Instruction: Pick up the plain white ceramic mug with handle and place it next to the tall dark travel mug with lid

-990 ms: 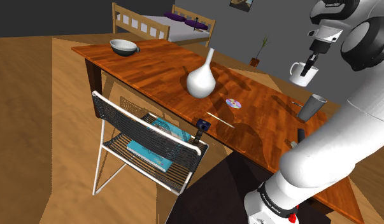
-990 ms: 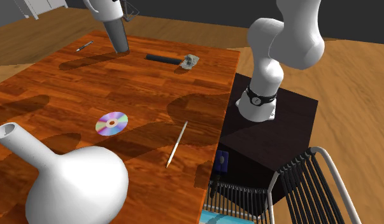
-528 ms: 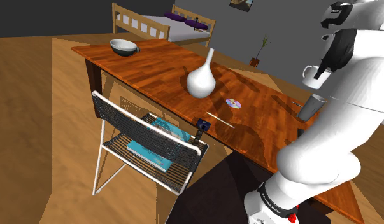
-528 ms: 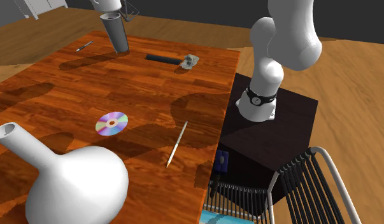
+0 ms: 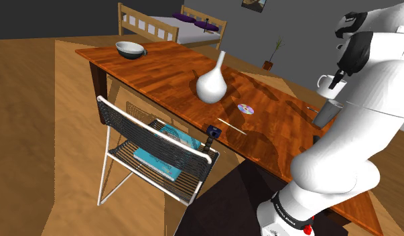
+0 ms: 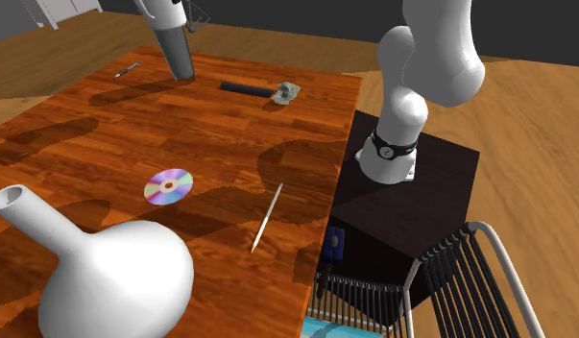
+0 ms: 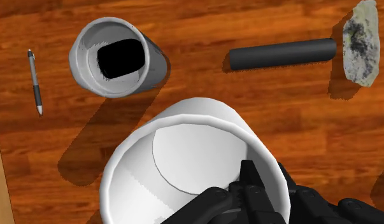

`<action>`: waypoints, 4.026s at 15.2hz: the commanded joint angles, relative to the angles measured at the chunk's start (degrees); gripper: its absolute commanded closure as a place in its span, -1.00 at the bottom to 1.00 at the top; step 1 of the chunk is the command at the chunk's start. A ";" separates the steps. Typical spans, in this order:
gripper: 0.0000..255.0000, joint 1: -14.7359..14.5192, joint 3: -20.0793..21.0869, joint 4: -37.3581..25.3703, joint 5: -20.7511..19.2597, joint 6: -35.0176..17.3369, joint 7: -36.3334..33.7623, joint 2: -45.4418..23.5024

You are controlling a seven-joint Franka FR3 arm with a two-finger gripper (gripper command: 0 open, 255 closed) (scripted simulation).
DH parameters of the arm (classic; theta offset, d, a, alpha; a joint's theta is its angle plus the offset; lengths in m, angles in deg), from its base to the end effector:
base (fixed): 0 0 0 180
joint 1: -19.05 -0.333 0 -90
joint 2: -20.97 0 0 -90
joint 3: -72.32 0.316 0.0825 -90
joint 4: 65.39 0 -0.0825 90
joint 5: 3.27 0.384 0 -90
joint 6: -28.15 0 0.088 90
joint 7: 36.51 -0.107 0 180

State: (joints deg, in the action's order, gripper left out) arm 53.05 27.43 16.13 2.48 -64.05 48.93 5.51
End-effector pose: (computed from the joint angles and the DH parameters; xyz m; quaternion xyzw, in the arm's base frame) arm 0.1862 -0.5904 0.5786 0.9970 0.0638 -0.0445 0.0032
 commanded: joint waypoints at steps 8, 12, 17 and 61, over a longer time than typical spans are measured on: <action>1.00 -1.18 0.17 8.07 -0.61 -7.33 -0.59 0.95; 1.00 -1.45 0.30 11.16 -0.57 -10.40 -0.71 0.94; 1.00 -1.60 0.50 14.62 -0.25 -14.12 -0.68 0.56; -1.00 -1.28 1.74 22.19 2.32 -24.10 0.01 -2.69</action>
State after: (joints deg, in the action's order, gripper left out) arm 51.89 29.23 38.31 4.98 -88.34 49.05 2.61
